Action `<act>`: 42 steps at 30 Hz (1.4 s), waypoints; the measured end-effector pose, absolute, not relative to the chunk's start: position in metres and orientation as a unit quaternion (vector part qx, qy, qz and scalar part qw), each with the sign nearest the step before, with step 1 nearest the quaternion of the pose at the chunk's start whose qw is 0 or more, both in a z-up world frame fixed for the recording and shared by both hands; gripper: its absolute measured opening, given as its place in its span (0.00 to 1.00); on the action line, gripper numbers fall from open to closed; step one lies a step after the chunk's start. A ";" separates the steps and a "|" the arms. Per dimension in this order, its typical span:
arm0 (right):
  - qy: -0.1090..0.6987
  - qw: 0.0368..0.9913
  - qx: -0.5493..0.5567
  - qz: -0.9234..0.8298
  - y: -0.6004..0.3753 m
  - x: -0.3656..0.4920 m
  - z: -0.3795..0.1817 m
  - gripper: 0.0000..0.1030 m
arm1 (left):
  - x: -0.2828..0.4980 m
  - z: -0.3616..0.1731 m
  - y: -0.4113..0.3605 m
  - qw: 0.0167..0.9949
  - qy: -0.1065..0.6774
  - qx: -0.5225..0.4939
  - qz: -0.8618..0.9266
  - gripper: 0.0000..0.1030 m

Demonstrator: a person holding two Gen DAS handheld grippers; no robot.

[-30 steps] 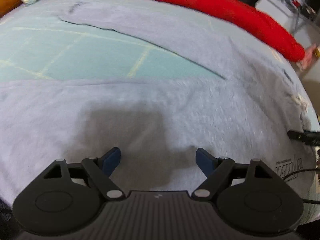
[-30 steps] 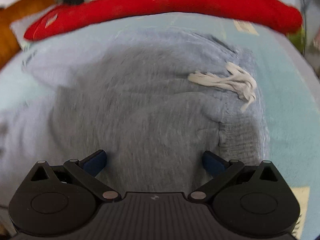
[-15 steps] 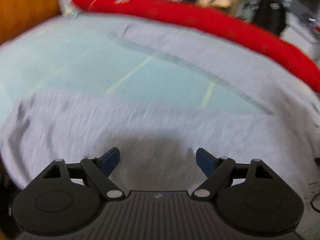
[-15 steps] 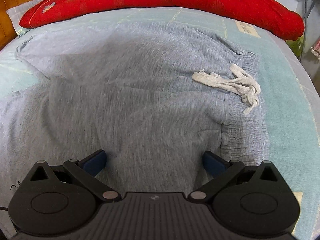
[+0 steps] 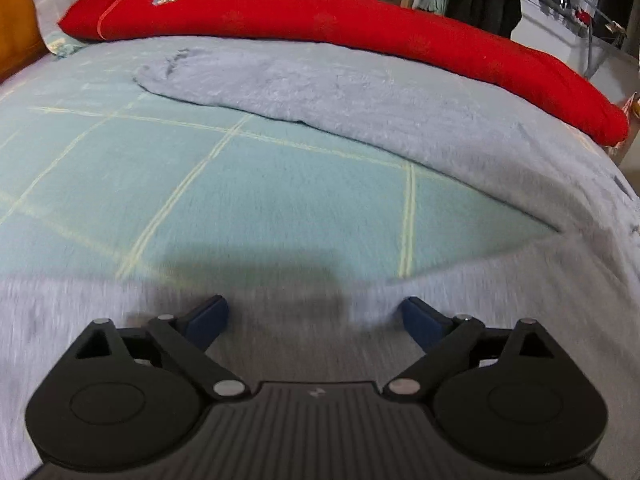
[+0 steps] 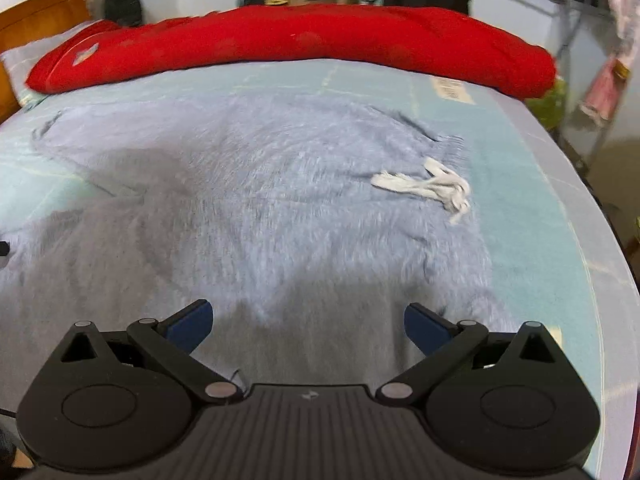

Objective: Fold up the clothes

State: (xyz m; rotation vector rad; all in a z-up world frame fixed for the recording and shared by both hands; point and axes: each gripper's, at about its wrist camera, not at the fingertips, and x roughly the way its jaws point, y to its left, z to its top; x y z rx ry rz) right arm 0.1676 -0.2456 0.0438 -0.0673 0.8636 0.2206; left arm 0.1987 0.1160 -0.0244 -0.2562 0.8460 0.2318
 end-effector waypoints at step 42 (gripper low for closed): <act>0.454 0.842 -0.100 0.275 0.002 0.186 0.051 1.00 | 0.093 0.000 0.197 0.899 0.379 -0.207 -0.072 0.92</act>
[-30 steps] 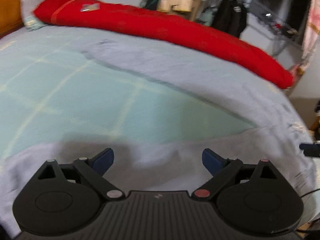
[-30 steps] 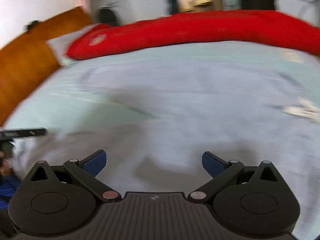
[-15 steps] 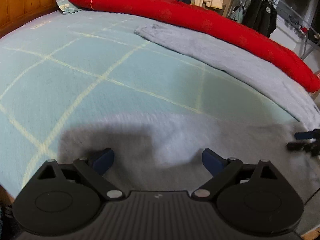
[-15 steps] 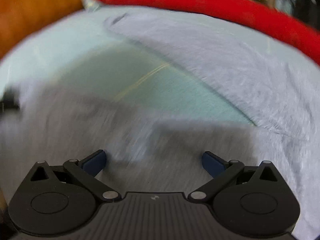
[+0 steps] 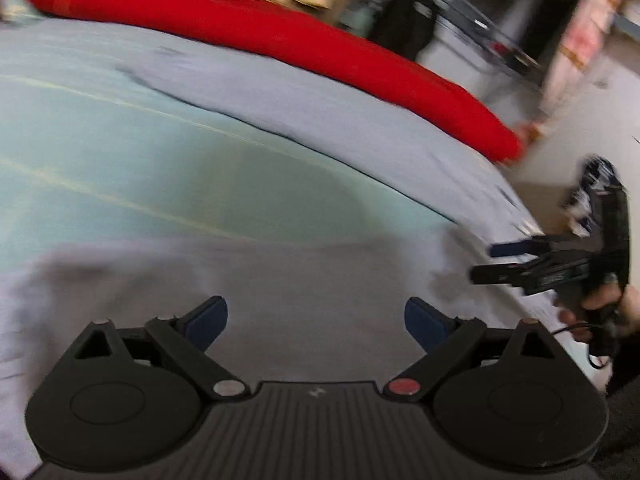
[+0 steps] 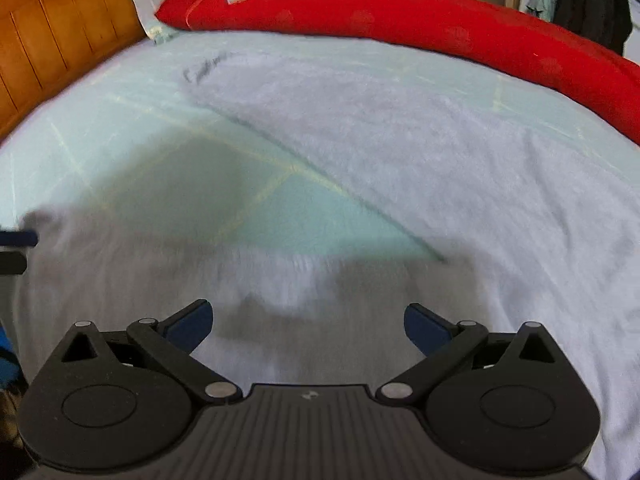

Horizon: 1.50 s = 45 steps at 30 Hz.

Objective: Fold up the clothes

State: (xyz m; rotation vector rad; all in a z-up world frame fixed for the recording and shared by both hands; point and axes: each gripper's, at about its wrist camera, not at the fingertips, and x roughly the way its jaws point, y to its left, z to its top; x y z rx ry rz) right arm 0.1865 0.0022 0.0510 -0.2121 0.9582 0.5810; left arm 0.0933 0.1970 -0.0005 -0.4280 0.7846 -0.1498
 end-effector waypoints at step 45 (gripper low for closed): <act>0.413 0.794 -0.142 0.422 0.097 0.225 0.025 1.00 | 0.050 -0.006 0.189 0.884 0.379 -0.209 0.179 0.93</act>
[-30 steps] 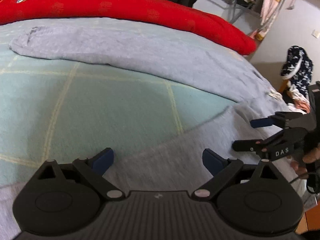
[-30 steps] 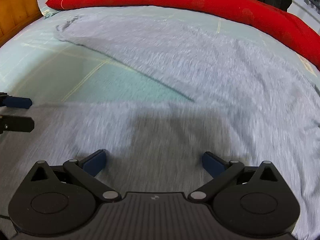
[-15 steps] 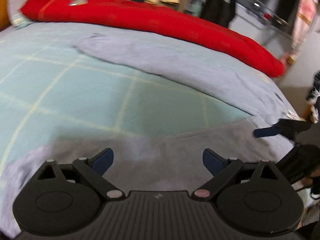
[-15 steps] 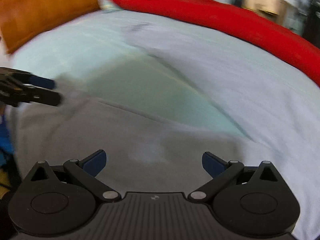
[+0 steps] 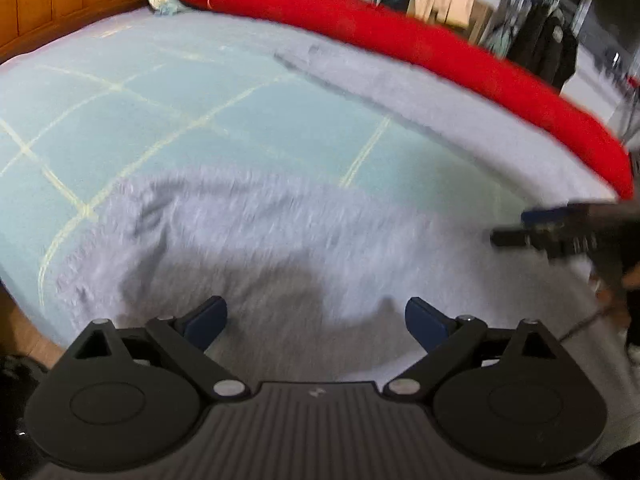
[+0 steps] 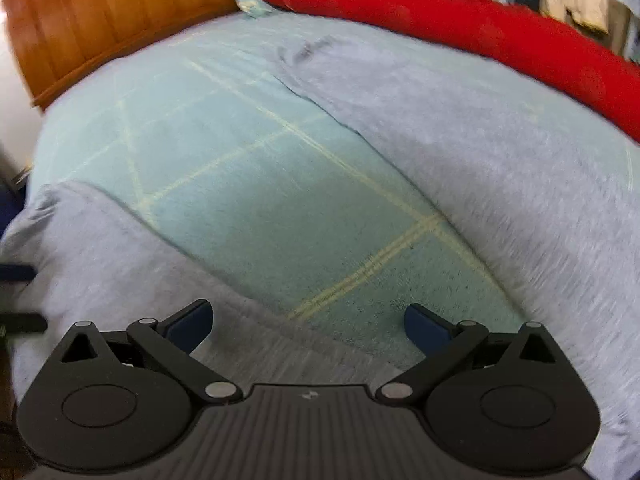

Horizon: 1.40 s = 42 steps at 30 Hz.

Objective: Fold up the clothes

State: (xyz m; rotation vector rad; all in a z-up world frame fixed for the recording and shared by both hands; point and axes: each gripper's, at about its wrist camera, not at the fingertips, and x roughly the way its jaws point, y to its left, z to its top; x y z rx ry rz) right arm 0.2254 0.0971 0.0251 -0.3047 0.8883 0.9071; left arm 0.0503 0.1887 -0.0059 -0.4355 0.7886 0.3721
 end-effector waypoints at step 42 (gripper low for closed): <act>0.371 0.873 -0.011 0.317 -0.036 0.262 0.071 1.00 | 0.137 0.028 0.173 0.916 0.348 -0.171 0.106 0.93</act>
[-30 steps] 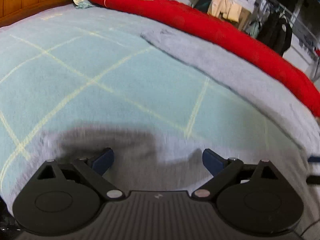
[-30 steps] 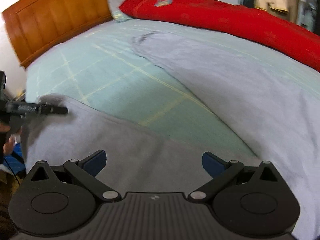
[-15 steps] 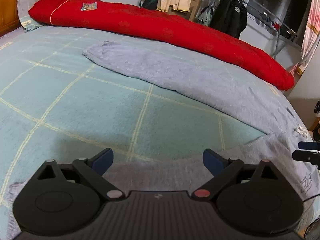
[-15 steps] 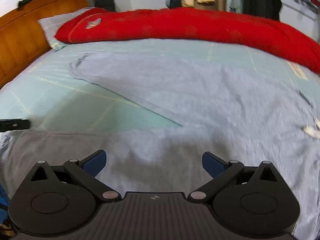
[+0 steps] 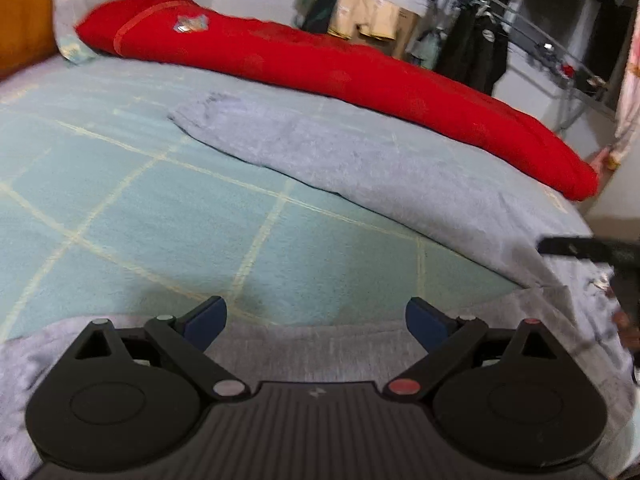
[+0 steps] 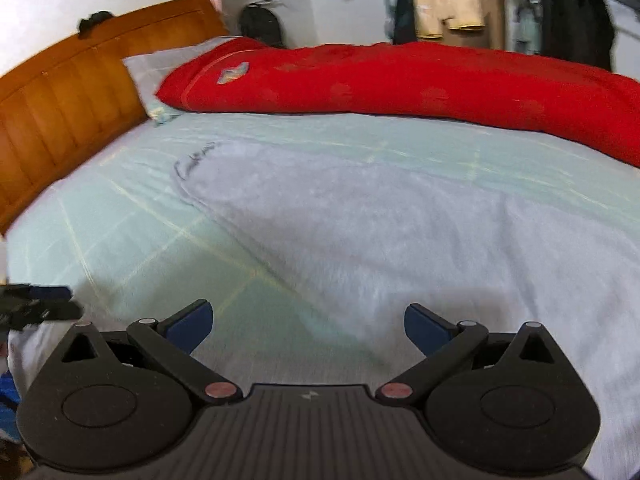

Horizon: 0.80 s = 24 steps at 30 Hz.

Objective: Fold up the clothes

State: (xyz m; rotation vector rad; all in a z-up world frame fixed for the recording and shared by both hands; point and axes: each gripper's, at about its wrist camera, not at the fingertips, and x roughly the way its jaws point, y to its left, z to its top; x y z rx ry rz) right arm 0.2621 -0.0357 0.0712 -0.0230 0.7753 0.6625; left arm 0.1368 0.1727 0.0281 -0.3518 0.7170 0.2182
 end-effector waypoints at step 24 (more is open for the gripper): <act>0.432 0.786 -0.011 0.441 -0.064 0.414 0.044 1.00 | 0.176 0.053 0.059 0.889 0.387 -0.148 0.196 0.93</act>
